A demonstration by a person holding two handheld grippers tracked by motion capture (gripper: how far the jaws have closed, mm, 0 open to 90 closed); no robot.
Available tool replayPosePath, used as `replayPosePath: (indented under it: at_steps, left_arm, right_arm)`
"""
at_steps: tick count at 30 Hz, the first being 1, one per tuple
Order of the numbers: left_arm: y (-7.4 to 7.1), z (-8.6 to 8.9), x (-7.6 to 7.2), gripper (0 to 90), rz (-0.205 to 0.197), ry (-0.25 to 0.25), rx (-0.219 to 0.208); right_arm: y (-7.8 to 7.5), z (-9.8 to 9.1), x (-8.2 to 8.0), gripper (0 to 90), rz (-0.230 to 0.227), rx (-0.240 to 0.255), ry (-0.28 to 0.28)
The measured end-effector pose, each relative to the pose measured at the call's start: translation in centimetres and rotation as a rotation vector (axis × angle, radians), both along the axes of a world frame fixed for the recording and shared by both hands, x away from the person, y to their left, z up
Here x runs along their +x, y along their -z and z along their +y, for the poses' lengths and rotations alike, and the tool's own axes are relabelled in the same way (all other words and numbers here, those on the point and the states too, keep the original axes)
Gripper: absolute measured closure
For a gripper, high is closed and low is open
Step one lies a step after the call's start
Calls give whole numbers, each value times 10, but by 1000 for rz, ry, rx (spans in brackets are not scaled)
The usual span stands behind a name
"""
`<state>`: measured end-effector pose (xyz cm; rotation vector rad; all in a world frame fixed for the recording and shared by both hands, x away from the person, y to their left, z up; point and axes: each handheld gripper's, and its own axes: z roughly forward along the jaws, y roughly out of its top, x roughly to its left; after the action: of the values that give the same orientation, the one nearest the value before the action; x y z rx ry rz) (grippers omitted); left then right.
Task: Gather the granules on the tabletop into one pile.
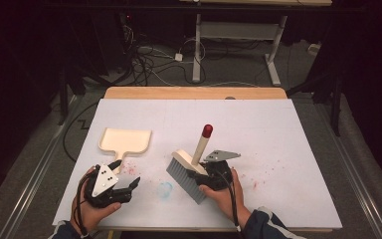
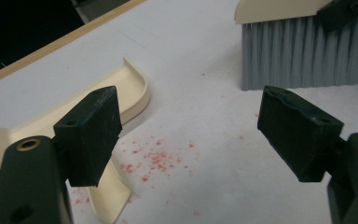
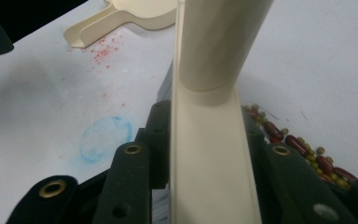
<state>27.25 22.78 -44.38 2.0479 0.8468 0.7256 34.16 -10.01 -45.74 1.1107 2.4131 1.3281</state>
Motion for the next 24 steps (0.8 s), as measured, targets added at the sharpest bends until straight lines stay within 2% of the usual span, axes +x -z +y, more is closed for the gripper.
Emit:
replayPosePath:
  at_steps: [3, 4, 7, 13, 20, 24]
  left_arm:
    - [2, -4, -1, 206, 8, 15, 14]
    - [1, -4, 0, 206, -4, 23, 23]
    - [2, -5, 0, 206, 3, 29, 24]
    - [3, -7, 1, 206, 11, 41, 29]
    - [4, -9, 2, 206, 19, 54, 36]
    - [5, -10, 2, 206, 24, 57, 43]
  right_arm:
    - [-2, -4, -1, 673, 1, 0, 13]
    - [-4, -9, -1, 674, -2, -3, 29]
    - [-8, -16, -1, 675, -10, -8, 62]
    - [-11, -28, 2, 676, -16, -12, 88]
    - [-20, -38, 0, 677, -57, -15, 96]
    - [-31, -46, -3, 677, -88, 10, 64]
